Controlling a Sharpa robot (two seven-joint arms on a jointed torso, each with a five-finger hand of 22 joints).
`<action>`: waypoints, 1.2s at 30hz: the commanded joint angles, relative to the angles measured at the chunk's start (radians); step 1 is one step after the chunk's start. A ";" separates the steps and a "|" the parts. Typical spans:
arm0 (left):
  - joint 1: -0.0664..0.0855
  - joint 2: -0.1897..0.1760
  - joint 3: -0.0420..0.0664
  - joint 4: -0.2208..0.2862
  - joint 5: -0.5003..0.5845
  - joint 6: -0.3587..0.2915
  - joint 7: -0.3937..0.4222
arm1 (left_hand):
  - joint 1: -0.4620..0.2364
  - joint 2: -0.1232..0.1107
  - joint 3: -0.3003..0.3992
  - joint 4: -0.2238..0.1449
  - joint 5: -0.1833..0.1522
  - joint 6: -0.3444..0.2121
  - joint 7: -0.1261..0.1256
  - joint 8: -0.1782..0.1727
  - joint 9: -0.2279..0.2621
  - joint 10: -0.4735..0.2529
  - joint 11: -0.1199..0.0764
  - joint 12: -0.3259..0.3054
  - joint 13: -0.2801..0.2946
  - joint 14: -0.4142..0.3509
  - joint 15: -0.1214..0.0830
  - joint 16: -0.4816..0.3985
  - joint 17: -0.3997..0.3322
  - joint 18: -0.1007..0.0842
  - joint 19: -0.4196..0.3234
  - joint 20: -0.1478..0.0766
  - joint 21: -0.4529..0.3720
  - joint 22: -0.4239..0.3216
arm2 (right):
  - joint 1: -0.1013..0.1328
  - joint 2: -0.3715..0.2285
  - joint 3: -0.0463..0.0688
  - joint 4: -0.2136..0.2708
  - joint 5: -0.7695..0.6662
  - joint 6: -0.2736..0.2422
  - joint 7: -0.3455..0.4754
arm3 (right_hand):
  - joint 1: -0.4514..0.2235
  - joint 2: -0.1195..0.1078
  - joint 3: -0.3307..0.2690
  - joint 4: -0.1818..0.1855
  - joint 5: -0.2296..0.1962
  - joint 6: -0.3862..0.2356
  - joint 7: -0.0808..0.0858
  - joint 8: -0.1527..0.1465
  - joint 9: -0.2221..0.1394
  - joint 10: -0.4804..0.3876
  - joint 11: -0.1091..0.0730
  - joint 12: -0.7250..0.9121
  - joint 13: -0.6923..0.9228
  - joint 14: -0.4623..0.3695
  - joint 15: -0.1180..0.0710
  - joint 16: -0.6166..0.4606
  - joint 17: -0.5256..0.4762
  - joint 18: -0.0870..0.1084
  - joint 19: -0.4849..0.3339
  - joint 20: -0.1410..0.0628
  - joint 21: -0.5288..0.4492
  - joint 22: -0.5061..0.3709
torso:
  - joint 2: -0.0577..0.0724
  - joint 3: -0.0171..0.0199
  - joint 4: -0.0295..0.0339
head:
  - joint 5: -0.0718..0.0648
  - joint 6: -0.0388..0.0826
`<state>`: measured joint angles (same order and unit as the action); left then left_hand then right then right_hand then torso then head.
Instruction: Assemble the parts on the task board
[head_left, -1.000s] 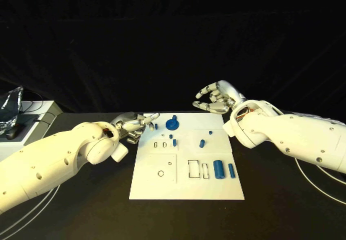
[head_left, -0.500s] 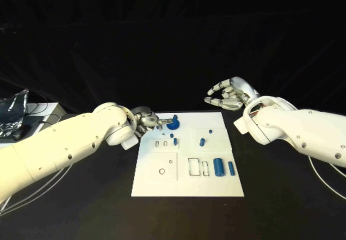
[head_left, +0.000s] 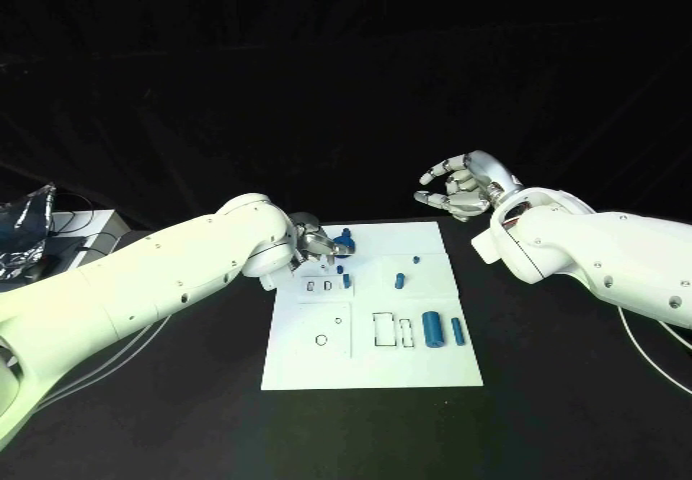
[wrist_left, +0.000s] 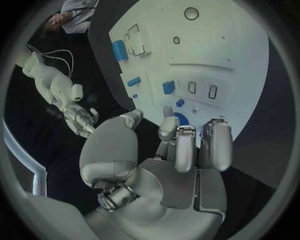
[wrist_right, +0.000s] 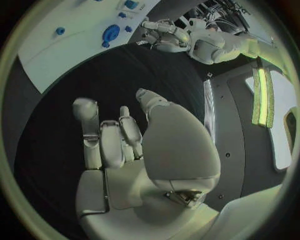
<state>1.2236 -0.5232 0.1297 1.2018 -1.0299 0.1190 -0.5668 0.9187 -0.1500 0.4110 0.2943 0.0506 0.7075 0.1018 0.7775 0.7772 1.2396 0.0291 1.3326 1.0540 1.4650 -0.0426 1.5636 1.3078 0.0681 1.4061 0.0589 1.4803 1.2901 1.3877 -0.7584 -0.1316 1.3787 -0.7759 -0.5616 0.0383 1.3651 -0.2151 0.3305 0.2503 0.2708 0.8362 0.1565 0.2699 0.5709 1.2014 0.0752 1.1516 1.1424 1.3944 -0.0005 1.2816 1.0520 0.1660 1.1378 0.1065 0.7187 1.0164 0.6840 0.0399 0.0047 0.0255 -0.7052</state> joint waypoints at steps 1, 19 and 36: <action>0.002 0.017 -0.003 -0.014 -0.019 0.055 -0.023 | 0.008 0.000 0.010 0.001 0.001 -0.010 0.002 -0.013 -0.006 -0.011 0.002 -0.007 -0.002 0.102 0.011 0.002 0.251 -0.011 0.000 0.010 0.000 0.001 | 0.000 0.009 -0.001 -0.019 0.144 0.016 0.074 | 0.021 -0.004 0.055 0.004 0.008 -0.004 0.003 0.004 0.021 -0.201 0.000 -0.314 -0.287 -0.160 0.004 -0.310 -0.357 0.017 -0.080 0.005 -0.182 -0.117 | 0.002 -0.0011 -0.0013 | 0.000 -0.001; 0.001 0.073 -0.031 -0.062 -0.005 0.100 -0.029 | 0.034 0.004 0.058 -0.001 0.001 0.012 0.006 -0.037 -0.019 -0.011 0.006 -0.007 -0.003 0.103 0.016 0.004 0.256 -0.012 0.002 0.017 0.001 0.006 | 0.000 0.047 -0.002 -0.094 0.348 0.038 0.189 | -0.029 -0.025 0.243 -0.100 0.027 0.047 0.052 -0.118 -0.051 -0.103 0.061 -0.887 -0.959 -0.263 0.087 -0.981 -0.620 0.019 -0.198 0.102 -0.613 -0.518 | 0.010 -0.0024 -0.0066 | 0.000 -0.007; 0.002 0.055 -0.032 -0.053 -0.021 0.093 -0.031 | 0.036 -0.005 0.090 -0.001 0.001 0.036 0.000 -0.028 -0.011 0.000 0.001 0.000 0.009 0.103 0.013 0.003 0.253 -0.011 0.001 0.016 0.001 0.005 | -0.002 0.051 -0.005 -0.106 0.347 0.032 0.181 | -0.040 -0.027 0.242 -0.112 0.028 0.050 0.055 -0.128 -0.060 -0.095 0.064 -0.906 -0.993 -0.260 0.091 -1.009 -0.625 0.019 -0.186 0.106 -0.640 -0.562 | 0.015 -0.0024 -0.0071 | 0.002 -0.015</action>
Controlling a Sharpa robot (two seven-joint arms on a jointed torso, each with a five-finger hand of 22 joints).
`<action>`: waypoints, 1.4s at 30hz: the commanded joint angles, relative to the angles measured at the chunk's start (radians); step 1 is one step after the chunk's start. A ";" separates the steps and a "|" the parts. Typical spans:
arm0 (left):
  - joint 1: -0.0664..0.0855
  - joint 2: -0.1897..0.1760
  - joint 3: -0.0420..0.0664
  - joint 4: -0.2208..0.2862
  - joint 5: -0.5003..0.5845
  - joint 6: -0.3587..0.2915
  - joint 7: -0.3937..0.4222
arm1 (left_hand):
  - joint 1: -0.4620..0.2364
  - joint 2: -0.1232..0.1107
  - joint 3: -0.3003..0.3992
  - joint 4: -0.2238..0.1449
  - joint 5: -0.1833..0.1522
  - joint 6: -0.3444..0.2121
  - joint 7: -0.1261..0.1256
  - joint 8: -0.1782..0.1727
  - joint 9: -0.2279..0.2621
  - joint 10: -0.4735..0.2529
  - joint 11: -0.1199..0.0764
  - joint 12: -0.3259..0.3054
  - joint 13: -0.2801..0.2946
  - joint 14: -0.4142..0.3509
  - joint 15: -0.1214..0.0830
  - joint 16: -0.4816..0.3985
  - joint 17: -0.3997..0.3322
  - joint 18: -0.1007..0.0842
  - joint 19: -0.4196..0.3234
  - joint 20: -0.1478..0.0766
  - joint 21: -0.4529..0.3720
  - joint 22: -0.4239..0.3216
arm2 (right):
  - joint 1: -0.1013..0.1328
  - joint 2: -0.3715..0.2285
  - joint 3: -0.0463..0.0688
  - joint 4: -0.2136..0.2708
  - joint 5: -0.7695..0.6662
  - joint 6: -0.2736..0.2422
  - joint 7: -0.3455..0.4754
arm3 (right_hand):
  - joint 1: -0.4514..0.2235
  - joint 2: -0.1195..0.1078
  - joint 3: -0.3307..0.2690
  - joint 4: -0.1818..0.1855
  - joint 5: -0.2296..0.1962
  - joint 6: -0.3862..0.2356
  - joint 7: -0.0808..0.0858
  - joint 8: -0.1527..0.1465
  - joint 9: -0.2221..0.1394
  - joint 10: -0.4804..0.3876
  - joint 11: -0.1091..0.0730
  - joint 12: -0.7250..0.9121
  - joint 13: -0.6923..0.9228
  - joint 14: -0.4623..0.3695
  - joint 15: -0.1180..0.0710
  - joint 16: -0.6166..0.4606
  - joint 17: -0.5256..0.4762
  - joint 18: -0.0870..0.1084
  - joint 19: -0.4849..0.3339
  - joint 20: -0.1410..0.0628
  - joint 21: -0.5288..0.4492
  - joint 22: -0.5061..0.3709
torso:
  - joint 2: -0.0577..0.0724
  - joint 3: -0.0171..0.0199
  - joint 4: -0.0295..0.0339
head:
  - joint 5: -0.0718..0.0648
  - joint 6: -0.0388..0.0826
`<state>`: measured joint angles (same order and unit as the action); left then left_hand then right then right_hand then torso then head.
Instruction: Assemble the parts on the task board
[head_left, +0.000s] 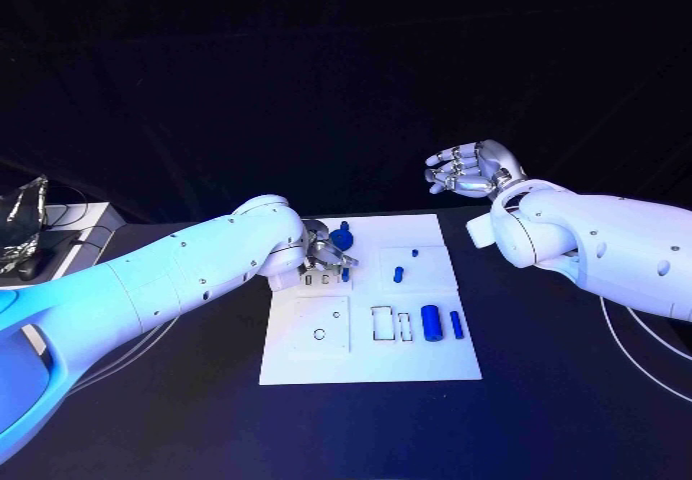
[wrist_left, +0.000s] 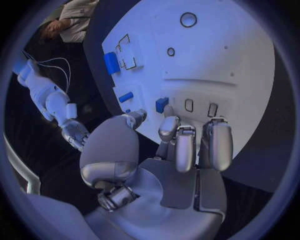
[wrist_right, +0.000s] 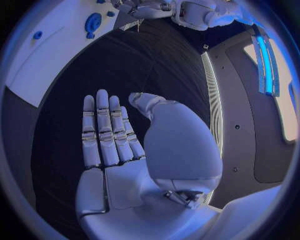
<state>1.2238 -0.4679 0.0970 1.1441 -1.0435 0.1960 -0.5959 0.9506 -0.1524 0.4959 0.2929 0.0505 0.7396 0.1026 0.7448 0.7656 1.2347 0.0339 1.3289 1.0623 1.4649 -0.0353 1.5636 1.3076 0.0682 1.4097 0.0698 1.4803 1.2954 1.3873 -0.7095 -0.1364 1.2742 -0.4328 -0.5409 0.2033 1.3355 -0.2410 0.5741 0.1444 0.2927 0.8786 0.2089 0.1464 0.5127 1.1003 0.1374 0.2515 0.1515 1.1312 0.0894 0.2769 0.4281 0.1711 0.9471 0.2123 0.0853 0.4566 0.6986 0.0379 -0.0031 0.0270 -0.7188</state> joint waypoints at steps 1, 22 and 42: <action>0.001 -0.001 0.001 0.005 -0.007 0.016 -0.002 | 0.005 -0.003 0.005 0.001 0.001 0.004 -0.001 0.004 0.001 0.005 -0.004 0.004 0.001 0.103 0.005 0.003 0.253 -0.011 -0.003 0.005 0.001 0.000 | -0.002 0.002 -0.001 -0.002 0.003 0.012 0.015 | -0.011 -0.002 -0.002 -0.006 0.006 0.008 0.002 -0.005 -0.002 0.005 0.002 -0.006 -0.004 0.003 0.001 -0.006 -0.001 0.013 0.005 0.000 -0.008 -0.004 | 0.000 -0.0009 0.0003 | 0.001 -0.003; 0.000 0.017 0.000 -0.014 0.001 0.030 0.002 | 0.078 -0.034 0.057 -0.008 0.000 0.003 -0.004 0.005 0.021 0.000 -0.007 0.001 -0.005 0.103 0.001 0.004 0.255 -0.012 -0.001 0.001 0.001 0.005 | -0.004 0.006 -0.002 -0.002 -0.004 0.015 0.010 | -0.014 -0.003 -0.003 -0.013 0.006 0.007 0.005 -0.009 -0.006 0.005 0.005 -0.014 -0.019 -0.001 0.004 -0.019 -0.002 0.013 0.007 0.003 -0.019 -0.026 | 0.002 -0.0019 -0.0017 | 0.002 -0.003; -0.003 0.029 0.000 -0.033 0.004 0.038 0.006 | 0.105 -0.042 0.076 -0.013 0.000 0.003 -0.004 0.004 0.026 0.000 -0.008 0.001 -0.005 0.103 0.001 0.003 0.254 -0.012 0.000 0.000 0.001 0.006 | -0.006 0.010 -0.002 -0.002 -0.005 0.017 0.008 | -0.017 -0.003 -0.003 -0.015 0.007 0.005 0.006 -0.011 -0.007 0.004 0.006 -0.017 -0.025 -0.004 0.006 -0.026 -0.003 0.013 0.005 0.005 -0.022 -0.037 | 0.002 -0.0009 -0.0011 | 0.000 -0.012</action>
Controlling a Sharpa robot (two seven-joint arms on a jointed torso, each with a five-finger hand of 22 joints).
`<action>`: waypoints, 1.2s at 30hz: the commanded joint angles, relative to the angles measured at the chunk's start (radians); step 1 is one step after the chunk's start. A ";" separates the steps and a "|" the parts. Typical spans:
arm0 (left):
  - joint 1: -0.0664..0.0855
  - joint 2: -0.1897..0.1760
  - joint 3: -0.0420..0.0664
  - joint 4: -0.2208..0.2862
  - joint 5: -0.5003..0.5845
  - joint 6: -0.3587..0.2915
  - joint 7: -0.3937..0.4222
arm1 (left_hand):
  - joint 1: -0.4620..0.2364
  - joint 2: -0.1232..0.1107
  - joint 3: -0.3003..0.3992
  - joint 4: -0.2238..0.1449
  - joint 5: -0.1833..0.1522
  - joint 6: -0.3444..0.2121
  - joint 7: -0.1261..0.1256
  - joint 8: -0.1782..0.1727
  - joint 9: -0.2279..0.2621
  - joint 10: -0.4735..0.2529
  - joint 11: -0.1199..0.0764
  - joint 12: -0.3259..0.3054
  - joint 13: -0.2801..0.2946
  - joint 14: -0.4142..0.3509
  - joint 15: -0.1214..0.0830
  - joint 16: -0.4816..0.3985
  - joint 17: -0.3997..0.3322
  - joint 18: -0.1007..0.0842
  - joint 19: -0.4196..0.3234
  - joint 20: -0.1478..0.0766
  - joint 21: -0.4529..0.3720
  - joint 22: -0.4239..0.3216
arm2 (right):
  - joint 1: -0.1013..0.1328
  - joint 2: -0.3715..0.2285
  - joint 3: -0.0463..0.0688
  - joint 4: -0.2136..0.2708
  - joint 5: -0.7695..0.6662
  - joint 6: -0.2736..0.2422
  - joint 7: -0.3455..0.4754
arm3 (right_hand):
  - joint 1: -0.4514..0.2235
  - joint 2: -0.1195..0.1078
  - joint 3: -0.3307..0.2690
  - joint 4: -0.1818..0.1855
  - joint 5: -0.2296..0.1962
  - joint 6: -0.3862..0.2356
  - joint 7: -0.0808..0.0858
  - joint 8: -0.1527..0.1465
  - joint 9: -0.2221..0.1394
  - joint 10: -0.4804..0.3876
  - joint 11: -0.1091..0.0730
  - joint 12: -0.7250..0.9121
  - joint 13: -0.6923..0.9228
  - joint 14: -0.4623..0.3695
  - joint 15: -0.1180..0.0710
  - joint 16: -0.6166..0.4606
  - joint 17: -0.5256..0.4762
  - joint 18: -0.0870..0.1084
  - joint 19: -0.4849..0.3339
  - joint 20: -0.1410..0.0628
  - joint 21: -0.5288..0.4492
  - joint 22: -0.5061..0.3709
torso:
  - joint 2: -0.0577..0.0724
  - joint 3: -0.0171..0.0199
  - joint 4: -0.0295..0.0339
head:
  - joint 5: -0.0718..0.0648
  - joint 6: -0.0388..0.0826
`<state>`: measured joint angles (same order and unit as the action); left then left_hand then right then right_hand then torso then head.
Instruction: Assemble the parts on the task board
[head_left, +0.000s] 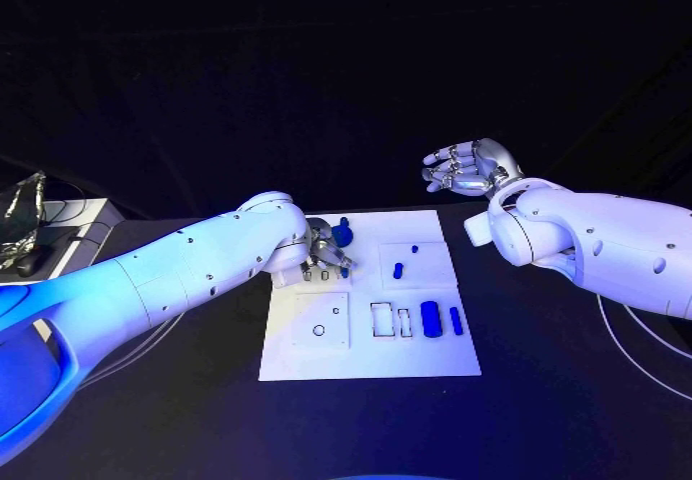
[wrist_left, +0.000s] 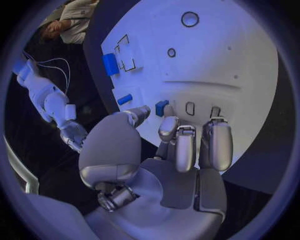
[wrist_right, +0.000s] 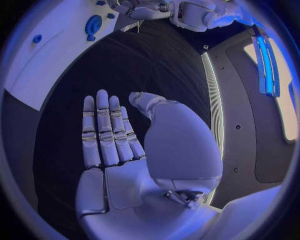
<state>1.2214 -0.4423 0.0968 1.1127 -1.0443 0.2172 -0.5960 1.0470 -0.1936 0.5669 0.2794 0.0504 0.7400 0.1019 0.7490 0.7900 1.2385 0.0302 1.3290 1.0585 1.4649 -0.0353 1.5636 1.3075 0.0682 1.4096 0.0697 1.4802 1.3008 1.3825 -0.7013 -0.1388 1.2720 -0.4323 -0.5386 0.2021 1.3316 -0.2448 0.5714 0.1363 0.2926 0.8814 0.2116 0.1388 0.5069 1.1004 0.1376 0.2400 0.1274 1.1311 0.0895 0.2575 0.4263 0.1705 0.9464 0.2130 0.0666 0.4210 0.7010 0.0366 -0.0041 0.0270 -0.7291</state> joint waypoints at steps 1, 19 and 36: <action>-0.001 0.003 0.000 -0.002 0.005 0.017 0.006 | 0.009 -0.001 0.005 0.001 0.000 0.002 -0.004 -0.001 0.002 -0.004 -0.004 0.001 -0.002 0.103 0.001 0.003 0.254 -0.012 0.000 0.000 0.001 0.001 | -0.001 0.001 0.000 0.001 -0.006 0.015 0.009 | -0.013 0.001 0.000 -0.007 0.007 0.002 0.004 -0.004 -0.002 0.004 0.006 -0.006 -0.001 -0.004 0.006 -0.007 -0.001 0.013 0.005 0.004 -0.004 -0.002 | 0.000 0.0003 0.0005 | -0.001 -0.002; -0.003 0.012 -0.001 -0.028 0.013 0.028 0.010 | 0.028 0.001 0.022 -0.003 0.000 0.004 -0.004 -0.002 0.005 -0.005 -0.005 0.001 -0.002 0.103 0.000 0.003 0.255 -0.012 -0.001 0.000 0.001 0.001 | -0.003 0.004 0.000 0.001 -0.006 0.017 0.008 | -0.015 0.002 0.000 -0.009 0.007 0.003 0.004 -0.005 -0.003 0.005 0.007 -0.008 -0.007 -0.007 0.008 -0.014 -0.002 0.013 0.001 0.007 -0.005 -0.014 | 0.001 0.0006 -0.0002 | 0.001 -0.007; -0.006 0.017 -0.002 -0.032 0.030 0.039 0.024 | 0.074 0.010 0.086 -0.027 0.001 0.001 -0.005 -0.012 0.010 -0.023 -0.006 -0.013 -0.024 0.103 -0.001 0.003 0.254 -0.012 -0.004 -0.001 -0.001 -0.001 | -0.005 0.006 0.000 0.003 -0.006 0.019 0.008 | -0.015 0.003 0.000 -0.011 0.007 0.003 0.004 -0.005 -0.004 0.006 0.007 -0.008 -0.011 -0.009 0.009 -0.018 -0.003 0.013 -0.003 0.008 -0.006 -0.022 | 0.000 0.0013 0.0013 | 0.004 -0.013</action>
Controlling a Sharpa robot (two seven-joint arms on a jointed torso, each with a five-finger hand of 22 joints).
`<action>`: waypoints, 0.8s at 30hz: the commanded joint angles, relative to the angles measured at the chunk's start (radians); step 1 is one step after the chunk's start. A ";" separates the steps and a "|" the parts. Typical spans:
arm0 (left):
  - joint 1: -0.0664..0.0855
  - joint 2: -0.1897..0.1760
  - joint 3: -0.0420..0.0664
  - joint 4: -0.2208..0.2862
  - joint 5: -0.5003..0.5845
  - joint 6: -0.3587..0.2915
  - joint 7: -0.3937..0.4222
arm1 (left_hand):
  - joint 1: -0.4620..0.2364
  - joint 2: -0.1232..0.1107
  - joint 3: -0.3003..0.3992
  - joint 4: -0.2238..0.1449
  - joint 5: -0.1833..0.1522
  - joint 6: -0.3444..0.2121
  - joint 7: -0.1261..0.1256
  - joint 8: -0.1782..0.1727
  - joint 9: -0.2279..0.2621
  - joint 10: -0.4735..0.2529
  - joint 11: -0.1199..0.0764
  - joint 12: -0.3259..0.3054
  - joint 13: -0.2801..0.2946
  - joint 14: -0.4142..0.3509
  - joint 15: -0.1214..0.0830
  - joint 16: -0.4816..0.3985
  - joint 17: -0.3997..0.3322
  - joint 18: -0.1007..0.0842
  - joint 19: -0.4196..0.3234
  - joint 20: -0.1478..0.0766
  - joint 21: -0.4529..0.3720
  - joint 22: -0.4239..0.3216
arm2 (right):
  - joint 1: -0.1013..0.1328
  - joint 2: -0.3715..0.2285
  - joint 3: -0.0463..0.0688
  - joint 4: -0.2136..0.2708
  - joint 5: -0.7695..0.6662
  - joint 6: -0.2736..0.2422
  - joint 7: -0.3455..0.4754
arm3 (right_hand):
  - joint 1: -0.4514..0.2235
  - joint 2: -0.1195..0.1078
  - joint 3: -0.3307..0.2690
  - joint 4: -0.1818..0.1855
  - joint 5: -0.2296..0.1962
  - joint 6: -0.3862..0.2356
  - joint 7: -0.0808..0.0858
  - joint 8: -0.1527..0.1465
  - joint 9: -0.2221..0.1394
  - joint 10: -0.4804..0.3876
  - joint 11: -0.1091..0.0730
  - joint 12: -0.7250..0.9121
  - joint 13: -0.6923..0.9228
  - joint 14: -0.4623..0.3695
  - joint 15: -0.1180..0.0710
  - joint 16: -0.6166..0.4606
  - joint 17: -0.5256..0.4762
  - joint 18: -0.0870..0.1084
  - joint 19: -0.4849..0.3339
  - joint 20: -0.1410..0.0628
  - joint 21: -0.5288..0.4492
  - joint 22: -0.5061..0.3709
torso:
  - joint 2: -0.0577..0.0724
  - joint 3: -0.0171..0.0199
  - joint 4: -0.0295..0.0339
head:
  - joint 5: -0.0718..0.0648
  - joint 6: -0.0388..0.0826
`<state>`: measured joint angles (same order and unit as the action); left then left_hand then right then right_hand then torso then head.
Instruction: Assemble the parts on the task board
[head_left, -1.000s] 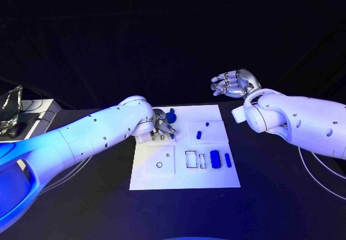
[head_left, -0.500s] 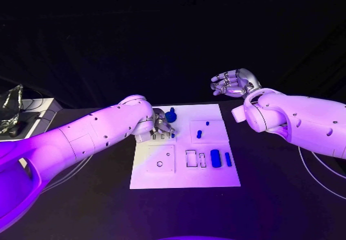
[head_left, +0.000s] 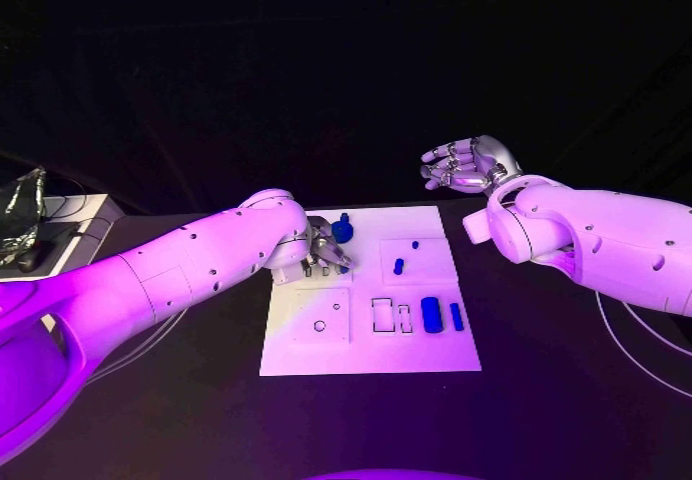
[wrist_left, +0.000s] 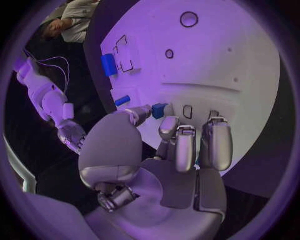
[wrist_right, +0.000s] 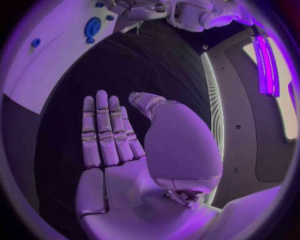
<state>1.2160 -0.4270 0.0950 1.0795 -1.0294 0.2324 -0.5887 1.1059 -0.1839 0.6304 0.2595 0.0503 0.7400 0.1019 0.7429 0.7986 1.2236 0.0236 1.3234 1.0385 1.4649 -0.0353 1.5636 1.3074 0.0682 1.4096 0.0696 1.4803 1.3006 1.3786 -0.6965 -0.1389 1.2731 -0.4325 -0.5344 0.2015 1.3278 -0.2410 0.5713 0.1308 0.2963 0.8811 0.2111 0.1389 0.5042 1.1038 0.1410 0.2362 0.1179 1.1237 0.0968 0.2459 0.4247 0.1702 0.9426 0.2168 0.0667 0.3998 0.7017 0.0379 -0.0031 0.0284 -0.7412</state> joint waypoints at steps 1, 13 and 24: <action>0.000 0.001 0.000 0.001 0.017 0.025 0.017 | 0.021 0.004 0.041 -0.013 0.002 0.001 -0.005 -0.008 0.002 -0.009 0.000 -0.008 -0.005 0.103 -0.001 0.003 0.254 -0.012 -0.004 -0.001 -0.001 -0.001 | -0.001 0.001 0.000 0.002 -0.006 0.014 0.009 | -0.012 -0.001 0.000 -0.005 0.003 0.004 0.005 -0.006 -0.001 0.003 0.004 -0.005 -0.002 -0.003 0.002 -0.008 -0.001 0.014 0.000 0.005 -0.006 -0.003 | 0.000 0.0000 0.0001 | 0.003 -0.001; 0.000 -0.002 0.000 0.003 0.032 0.043 0.022 | 0.025 0.034 0.214 -0.110 0.009 -0.004 -0.004 -0.023 0.020 -0.020 0.000 -0.022 -0.024 0.102 -0.001 0.002 0.253 -0.011 -0.007 -0.002 -0.003 -0.003 | -0.001 0.001 0.000 0.001 -0.006 0.014 0.008 | -0.013 -0.002 0.000 -0.007 0.003 0.003 0.006 -0.007 -0.002 0.003 0.005 -0.006 -0.006 -0.004 0.003 -0.012 -0.002 0.014 -0.004 0.006 -0.006 -0.011 | 0.000 -0.0007 -0.0004 | 0.004 -0.002; 0.000 -0.010 0.000 0.002 0.055 0.038 0.029 | -0.009 0.058 0.323 -0.201 0.143 -0.003 0.007 -0.024 0.051 -0.027 0.007 -0.033 -0.038 0.101 0.005 0.000 0.249 -0.010 -0.010 0.003 -0.003 -0.004 | -0.003 0.001 0.000 -0.003 -0.006 0.020 0.005 | -0.014 -0.002 0.000 -0.008 0.004 0.002 0.006 -0.008 -0.003 0.003 0.005 -0.007 -0.008 -0.005 0.004 -0.014 -0.002 0.014 -0.006 0.007 -0.006 -0.016 | 0.000 -0.0007 0.0006 | 0.005 -0.003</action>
<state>1.2169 -0.4367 0.0955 1.0806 -0.9975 0.2550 -0.5724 1.1035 -0.1288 0.8295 0.1791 0.1839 0.7342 0.1075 0.7143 0.8012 1.2006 0.0323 1.2953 1.0003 1.4649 -0.0353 1.5636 1.3074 0.0683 1.4057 0.0735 1.4803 1.2955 1.3765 -0.6962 -0.1389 1.2708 -0.4326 -0.5318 0.2007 1.3238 -0.2451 0.5712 0.1309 0.2963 0.8834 0.2134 0.1350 0.5021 1.1038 0.1411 0.2362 0.1104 1.1238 0.0968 0.2343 0.4238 0.1701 0.9391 0.2203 0.0667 0.3849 0.7016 0.0369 -0.0025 0.0326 -0.7436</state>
